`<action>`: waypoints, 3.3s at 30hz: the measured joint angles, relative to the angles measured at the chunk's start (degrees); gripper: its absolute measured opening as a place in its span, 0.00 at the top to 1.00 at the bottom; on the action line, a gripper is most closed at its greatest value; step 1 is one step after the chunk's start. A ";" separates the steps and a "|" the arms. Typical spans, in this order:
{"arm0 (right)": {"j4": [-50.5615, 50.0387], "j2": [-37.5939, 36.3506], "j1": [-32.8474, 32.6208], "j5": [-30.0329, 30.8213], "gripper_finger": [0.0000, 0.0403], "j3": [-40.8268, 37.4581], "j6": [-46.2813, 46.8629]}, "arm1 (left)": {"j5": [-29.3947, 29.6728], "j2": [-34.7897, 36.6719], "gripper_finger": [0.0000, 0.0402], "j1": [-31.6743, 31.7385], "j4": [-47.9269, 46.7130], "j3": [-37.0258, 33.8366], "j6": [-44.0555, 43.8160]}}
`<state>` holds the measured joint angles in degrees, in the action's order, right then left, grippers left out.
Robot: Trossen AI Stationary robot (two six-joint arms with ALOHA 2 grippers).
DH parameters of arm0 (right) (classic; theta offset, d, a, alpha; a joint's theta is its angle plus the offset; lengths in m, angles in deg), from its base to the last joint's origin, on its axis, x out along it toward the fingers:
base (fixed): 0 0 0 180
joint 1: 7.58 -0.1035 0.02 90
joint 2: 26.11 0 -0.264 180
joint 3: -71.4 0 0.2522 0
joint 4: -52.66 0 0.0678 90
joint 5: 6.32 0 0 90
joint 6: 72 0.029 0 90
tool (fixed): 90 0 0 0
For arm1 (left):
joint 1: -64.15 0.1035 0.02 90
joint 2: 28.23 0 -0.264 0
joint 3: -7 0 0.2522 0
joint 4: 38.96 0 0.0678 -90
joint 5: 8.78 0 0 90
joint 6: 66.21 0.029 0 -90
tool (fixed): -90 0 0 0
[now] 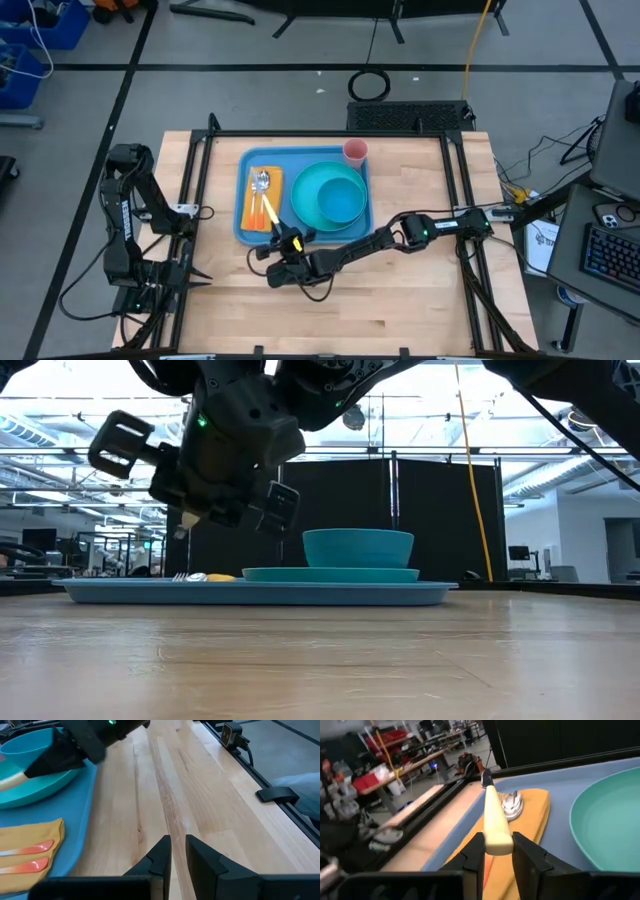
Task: Set up tray
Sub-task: Put the yellow knife on the yellow napkin to the right of the orange spoon on the blue serving tray, then adjust the blue serving tray
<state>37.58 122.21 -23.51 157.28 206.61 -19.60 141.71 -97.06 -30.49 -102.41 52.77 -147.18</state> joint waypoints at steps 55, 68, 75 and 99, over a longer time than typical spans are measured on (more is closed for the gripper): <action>-26.95 -17.62 19.41 -75.89 0.77 0.07 -25.83 | 5.07 -0.04 0.84 0.13 -0.22 0.00 1.55; -35.35 -17.31 22.54 -84.40 0.77 0.04 -31.31 | 11.51 2.55 0.84 0.13 -9.23 0.00 -3.41; -35.62 -13.50 20.04 -85.33 0.77 0.04 -39.27 | 11.54 4.01 0.84 0.13 -9.23 0.00 -4.28; -44.77 -10.86 8.97 -70.67 0.86 0.02 -32.20 | 6.86 4.02 0.84 0.06 -6.34 0.00 -6.16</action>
<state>-7.19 111.34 -14.54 86.61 206.63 -51.81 148.58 -93.04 -30.43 -108.75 52.77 -153.34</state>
